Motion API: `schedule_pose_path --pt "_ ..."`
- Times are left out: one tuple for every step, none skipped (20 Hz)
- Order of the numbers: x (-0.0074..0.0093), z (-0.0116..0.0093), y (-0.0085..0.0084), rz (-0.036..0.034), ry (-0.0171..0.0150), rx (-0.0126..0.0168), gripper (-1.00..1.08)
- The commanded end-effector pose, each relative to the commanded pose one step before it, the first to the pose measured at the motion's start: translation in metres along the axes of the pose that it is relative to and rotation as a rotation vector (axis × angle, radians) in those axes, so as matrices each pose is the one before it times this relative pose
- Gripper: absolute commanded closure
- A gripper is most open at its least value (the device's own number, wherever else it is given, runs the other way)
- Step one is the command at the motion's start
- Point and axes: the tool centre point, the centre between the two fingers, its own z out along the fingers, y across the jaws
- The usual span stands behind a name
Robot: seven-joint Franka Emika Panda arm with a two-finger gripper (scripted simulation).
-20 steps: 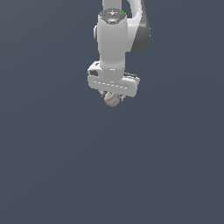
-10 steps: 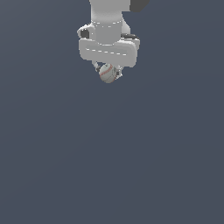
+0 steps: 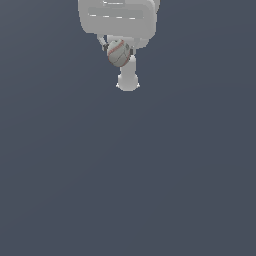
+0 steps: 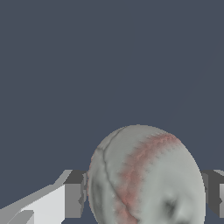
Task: Pick up the object and move it to a goal position.
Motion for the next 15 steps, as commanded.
schedule_pose_path --pt "-0.00297 -0.01662 0.00333 -0.00018 0.00044 0.00004 1.08" --pt "-0.00077 -0.00513 0.00103 0.0 0.0 0.0 1.08" --pt "-0.00068 -0.00463 0.00093 0.0 0.0 0.0 1.08" --pt "-0.0006 -0.00413 0.00082 0.0 0.0 0.0 1.08" --pt "-0.0006 -0.00363 0.00041 -0.0004 0.0001 -0.00026 1.08" --pt "-0.00041 -0.0031 0.00061 0.0 0.0 0.0 1.08" --pt "-0.00031 -0.00259 0.0005 0.0 0.0 0.0 1.08" --pt "-0.00021 -0.00207 0.0004 0.0 0.0 0.0 1.08" --pt "-0.0001 -0.00156 0.00029 0.0 0.0 0.0 1.08" --pt "0.0 -0.00105 0.00018 0.0 0.0 0.0 1.08" --pt "0.00011 -0.00053 0.00007 0.0 0.0 0.0 1.08" --pt "0.00022 -0.00002 -0.00004 0.0 0.0 0.0 1.08" --pt "0.00031 0.00049 -0.00015 0.0 0.0 0.0 1.08" --pt "0.00026 0.00059 -0.00015 0.0 0.0 0.0 1.08" --pt "0.0001 0.00025 -0.00006 0.0 0.0 0.0 1.08"
